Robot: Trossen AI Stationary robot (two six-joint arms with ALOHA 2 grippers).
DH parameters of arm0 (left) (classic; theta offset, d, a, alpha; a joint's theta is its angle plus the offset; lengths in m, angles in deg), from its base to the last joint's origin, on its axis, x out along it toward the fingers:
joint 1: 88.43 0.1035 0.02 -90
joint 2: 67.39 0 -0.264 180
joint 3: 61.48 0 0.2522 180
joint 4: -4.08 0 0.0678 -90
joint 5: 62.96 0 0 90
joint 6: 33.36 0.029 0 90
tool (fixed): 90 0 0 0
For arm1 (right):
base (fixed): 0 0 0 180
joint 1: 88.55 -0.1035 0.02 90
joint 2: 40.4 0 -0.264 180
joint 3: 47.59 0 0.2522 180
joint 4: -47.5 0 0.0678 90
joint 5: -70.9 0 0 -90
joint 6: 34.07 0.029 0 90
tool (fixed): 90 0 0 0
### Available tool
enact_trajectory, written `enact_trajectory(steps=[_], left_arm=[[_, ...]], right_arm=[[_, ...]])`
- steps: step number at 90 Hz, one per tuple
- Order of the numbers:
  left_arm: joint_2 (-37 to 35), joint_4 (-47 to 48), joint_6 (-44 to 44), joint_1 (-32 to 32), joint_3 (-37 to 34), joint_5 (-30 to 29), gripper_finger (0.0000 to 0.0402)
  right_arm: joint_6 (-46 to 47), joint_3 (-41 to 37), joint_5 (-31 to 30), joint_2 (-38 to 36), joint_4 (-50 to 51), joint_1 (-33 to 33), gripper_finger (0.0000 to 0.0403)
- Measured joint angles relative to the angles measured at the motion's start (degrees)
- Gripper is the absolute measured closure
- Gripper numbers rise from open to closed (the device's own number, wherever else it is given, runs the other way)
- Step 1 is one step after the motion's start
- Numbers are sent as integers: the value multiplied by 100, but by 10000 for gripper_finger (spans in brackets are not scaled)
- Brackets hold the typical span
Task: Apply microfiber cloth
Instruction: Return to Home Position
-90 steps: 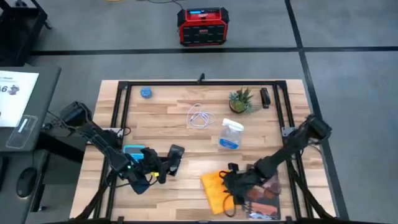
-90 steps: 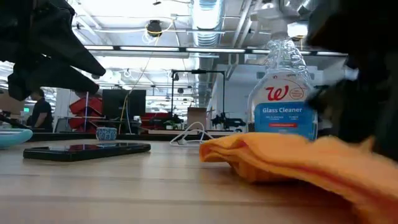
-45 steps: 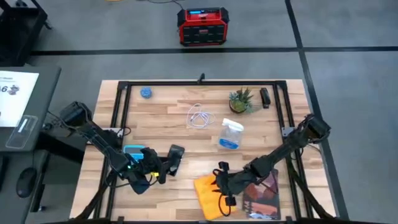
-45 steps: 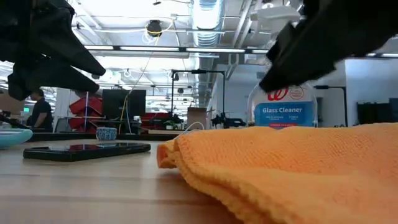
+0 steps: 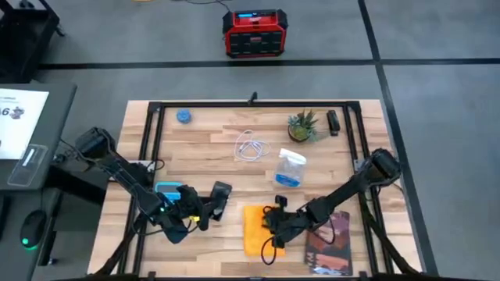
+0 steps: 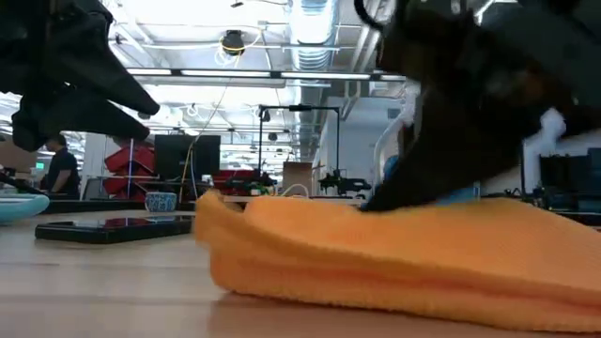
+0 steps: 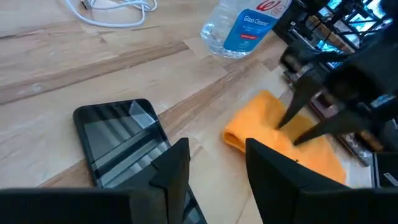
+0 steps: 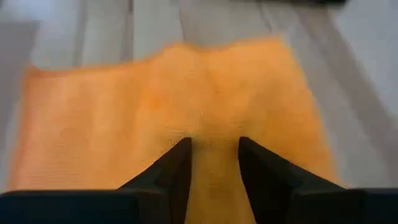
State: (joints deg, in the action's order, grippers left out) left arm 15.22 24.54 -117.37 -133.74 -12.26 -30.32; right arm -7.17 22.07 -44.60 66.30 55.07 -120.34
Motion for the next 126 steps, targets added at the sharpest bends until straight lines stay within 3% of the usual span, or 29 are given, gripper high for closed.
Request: enact_trajectory(steps=[19, 29, 43, 57, 67, 83, 93, 108, 126], left_arm=[[-35, -10, 167, -28, 129, -115, 270], [-190, -112, 410, -92, 241, -165, 270], [-635, -816, 1716, -111, 266, -126, 270], [-1254, -1404, 3178, 231, 268, 472, 288], [-1751, -1577, 4199, 626, 267, 1010, 323], [-2819, -1211, 4921, 1371, -26, 1672, 393], [-3705, -1229, 4963, 1829, -615, 2135, 394], [-5014, -1468, 4794, 2252, -1695, 2301, 400], [-5971, -2044, 4801, 2785, -2609, 2563, 401]], right_arm=[[-465, 13, 27, -1057, 954, -290, 278], [-532, 22, -239, -1691, 1688, -556, 265], [-160, -30, -329, -2491, 2915, -924, 253], [325, -600, -334, -3377, 3137, -1127, 259], [684, -1240, -423, -4148, 2844, -1231, 270], [870, -2547, -425, -5287, 1660, -1231, 284], [868, -3283, -246, -5861, 852, -1175, 290], [631, -4118, 69, -6526, -118, -934, 301], [28, -4789, 852, -7012, -1277, -241, 306]])
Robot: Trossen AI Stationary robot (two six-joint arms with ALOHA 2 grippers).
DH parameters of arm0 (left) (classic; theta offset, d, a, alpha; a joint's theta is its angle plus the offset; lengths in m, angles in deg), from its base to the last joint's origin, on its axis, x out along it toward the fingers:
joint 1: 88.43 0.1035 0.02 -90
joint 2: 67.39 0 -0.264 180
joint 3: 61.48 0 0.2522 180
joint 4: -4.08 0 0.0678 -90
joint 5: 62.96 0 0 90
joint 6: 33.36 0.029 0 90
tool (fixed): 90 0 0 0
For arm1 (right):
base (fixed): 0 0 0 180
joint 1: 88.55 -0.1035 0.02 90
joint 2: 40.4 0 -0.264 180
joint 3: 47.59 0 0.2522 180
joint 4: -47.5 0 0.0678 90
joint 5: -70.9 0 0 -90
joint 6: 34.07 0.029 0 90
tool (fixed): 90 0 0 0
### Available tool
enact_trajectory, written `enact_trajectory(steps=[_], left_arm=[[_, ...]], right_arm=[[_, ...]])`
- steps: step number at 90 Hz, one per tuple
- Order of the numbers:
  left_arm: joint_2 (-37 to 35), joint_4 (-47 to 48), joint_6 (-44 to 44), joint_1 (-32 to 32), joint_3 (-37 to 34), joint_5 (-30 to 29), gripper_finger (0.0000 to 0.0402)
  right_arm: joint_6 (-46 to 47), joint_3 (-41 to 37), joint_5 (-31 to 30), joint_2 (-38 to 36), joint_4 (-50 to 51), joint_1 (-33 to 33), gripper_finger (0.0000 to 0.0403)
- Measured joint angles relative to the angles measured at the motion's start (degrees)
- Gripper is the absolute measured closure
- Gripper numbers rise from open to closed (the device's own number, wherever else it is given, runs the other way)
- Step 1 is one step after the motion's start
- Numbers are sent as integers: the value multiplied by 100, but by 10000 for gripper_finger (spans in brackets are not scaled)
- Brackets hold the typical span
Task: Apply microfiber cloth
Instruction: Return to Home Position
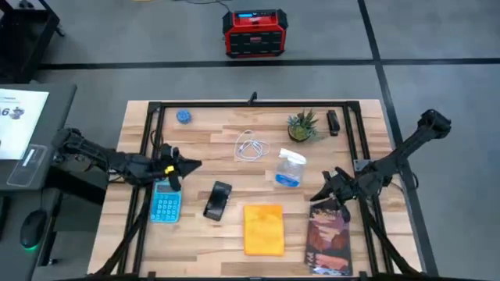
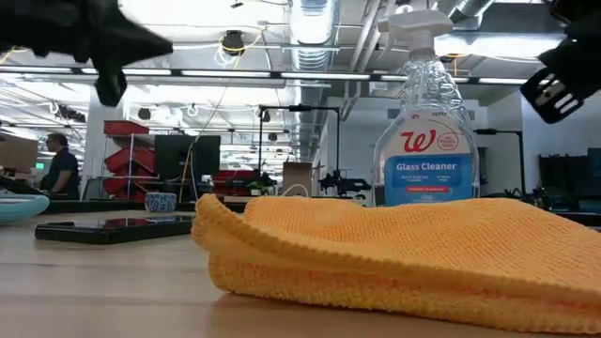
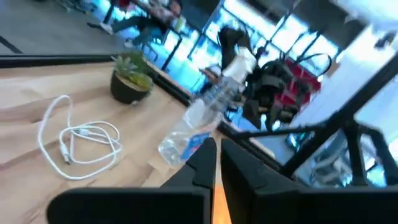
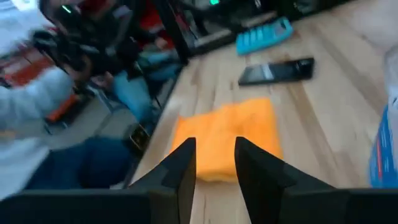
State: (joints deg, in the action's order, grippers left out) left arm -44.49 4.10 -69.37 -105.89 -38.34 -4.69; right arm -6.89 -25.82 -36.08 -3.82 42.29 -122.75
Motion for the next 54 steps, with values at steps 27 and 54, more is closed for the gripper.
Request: enact_trajectory(steps=[27, 54], left_arm=[[-509, -683, 617, 1075, -506, 1230, 402], [-1528, 563, 1049, 1107, -589, 1270, 402]], right_arm=[[-339, -374, 1229, -186, -796, 1291, 306], [-880, -369, 1112, -430, -939, 1444, 320]])
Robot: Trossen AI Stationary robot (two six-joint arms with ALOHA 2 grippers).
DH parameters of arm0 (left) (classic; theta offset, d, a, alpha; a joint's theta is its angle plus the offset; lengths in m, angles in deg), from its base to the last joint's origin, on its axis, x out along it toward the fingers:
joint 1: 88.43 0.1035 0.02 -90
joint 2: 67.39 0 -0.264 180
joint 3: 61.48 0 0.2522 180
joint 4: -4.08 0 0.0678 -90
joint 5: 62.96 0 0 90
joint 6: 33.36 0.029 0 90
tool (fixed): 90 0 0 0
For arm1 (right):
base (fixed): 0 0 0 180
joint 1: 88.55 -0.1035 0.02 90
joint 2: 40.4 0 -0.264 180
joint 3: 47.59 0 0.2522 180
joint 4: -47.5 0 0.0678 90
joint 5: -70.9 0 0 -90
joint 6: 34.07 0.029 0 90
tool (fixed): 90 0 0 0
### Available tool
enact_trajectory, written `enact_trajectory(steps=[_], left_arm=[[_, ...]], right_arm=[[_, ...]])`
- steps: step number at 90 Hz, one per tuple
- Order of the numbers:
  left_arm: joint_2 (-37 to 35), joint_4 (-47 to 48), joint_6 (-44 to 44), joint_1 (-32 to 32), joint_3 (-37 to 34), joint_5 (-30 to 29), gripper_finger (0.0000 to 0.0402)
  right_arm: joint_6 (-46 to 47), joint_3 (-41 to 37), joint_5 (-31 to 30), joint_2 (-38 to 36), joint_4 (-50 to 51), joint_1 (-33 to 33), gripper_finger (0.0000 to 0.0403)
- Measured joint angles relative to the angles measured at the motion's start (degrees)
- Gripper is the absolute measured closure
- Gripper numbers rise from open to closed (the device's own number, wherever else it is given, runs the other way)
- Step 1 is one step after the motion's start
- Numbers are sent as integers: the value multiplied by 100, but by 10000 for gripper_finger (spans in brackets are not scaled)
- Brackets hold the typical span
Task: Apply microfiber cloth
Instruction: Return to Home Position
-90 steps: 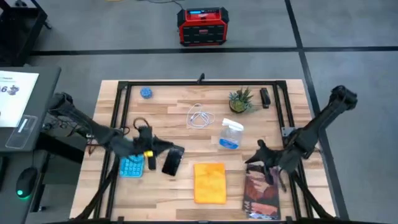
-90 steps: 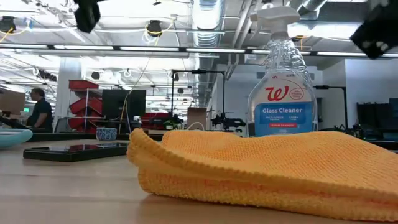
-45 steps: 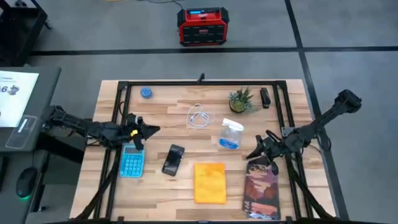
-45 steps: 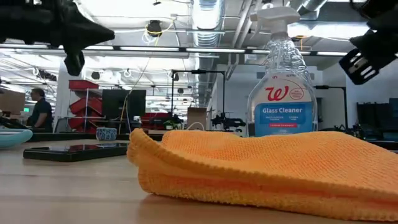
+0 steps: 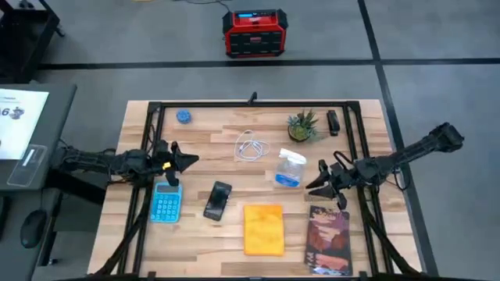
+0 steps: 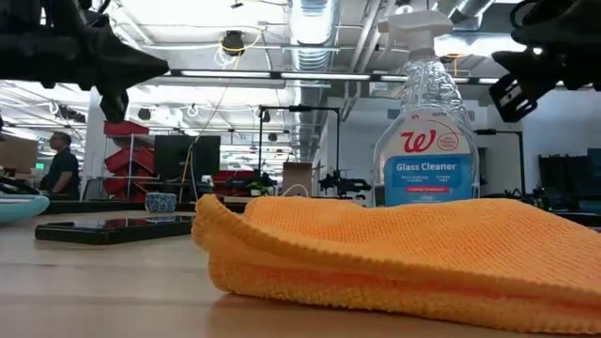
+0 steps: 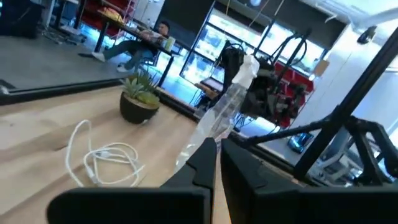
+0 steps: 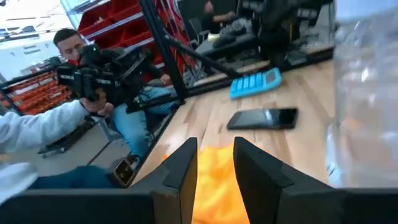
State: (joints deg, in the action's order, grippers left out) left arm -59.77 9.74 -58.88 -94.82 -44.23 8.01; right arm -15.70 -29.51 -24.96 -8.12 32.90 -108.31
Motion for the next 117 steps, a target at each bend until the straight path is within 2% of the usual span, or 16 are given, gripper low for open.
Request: enact_trajectory(steps=[13, 39, 49, 61, 74, 81, 101, 117], left_arm=[[-773, 634, 100, 0, 0, -2, 402], [-738, 1038, 107, -2, -1, -50, 402], [-741, 1053, 172, -2, 0, -52, 402], [-734, 1090, 214, -2, -19, -24, 402], [-691, 490, 387, -4, -260, 100, 402], [-676, 485, 517, -5, -280, 231, 402], [-675, 501, 778, -7, -290, 356, 401], [-676, 540, 985, -6, -297, 581, 401]], right_arm=[[-161, 0, -6, -570, 427, -1, 337], [-243, 2, -604, -2505, 2137, -1, 349], [-280, 2, -648, -3200, 2757, -1, 349], [-327, -6, -660, -3196, 2963, -2, 349], [-299, -199, -961, -3228, 2848, -1, 349], [-302, -380, -1083, -3213, 2475, 1, 349], [-475, -385, -1081, -3229, 2424, 120, 349], [-628, -387, -398, -3218, 2547, 493, 349]])
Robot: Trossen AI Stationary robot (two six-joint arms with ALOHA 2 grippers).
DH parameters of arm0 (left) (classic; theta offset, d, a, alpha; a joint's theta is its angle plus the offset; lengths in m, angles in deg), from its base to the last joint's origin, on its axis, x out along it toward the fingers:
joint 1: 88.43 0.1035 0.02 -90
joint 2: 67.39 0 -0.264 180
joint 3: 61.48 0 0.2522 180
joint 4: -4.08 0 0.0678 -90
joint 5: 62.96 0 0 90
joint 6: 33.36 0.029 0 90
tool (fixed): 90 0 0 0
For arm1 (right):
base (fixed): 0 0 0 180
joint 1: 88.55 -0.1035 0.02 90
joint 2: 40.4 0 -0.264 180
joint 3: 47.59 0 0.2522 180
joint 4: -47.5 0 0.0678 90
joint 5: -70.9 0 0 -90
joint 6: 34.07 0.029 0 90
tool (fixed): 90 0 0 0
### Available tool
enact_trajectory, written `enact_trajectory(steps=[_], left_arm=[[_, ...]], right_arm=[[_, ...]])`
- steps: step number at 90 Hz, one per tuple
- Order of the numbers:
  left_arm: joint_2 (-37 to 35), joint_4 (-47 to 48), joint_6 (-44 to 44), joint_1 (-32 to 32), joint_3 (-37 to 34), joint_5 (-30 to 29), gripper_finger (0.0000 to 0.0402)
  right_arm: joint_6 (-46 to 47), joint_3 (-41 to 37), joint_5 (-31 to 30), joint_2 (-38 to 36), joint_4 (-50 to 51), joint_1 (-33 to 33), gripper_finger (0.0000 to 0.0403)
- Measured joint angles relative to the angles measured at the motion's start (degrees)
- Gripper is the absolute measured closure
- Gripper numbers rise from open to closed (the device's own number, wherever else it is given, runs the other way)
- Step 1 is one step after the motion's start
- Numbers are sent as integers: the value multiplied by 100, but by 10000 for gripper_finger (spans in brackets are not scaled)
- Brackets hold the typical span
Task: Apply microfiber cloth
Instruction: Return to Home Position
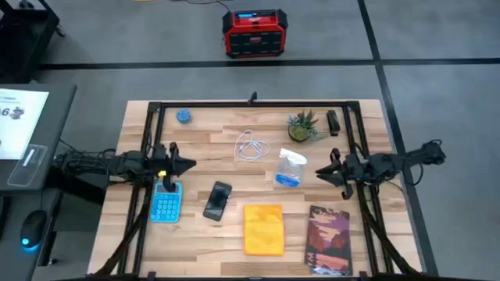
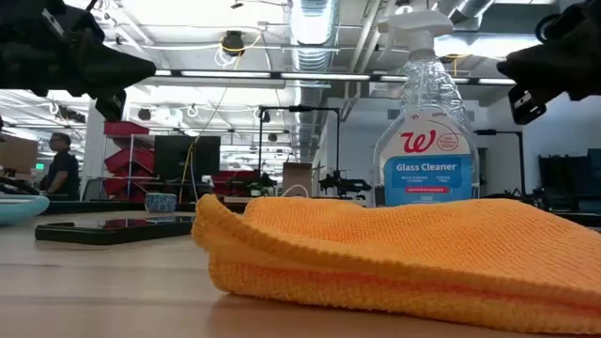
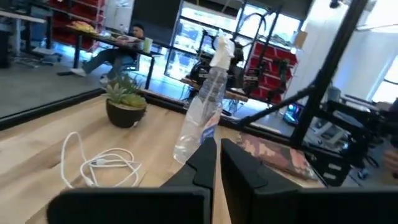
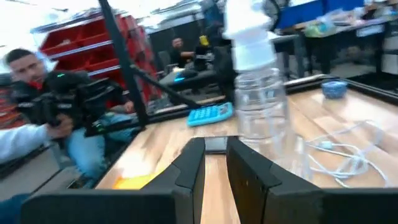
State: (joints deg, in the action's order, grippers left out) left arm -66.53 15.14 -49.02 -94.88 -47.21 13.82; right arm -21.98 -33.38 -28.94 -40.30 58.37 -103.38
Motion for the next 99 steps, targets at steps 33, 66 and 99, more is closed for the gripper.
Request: enact_trajectory(steps=[33, 66, 99], left_arm=[[1, 17, -31, 8, -8, -4, 402], [73, 26, 387, 8, -11, -5, 401], [112, 22, 387, 8, -13, -6, 402]], right_arm=[[-245, -7, 715, 25, 165, 1227, 349], [-205, -9, 860, 183, 222, 1726, 349], [-205, -13, 853, 183, 242, 1724, 349]])
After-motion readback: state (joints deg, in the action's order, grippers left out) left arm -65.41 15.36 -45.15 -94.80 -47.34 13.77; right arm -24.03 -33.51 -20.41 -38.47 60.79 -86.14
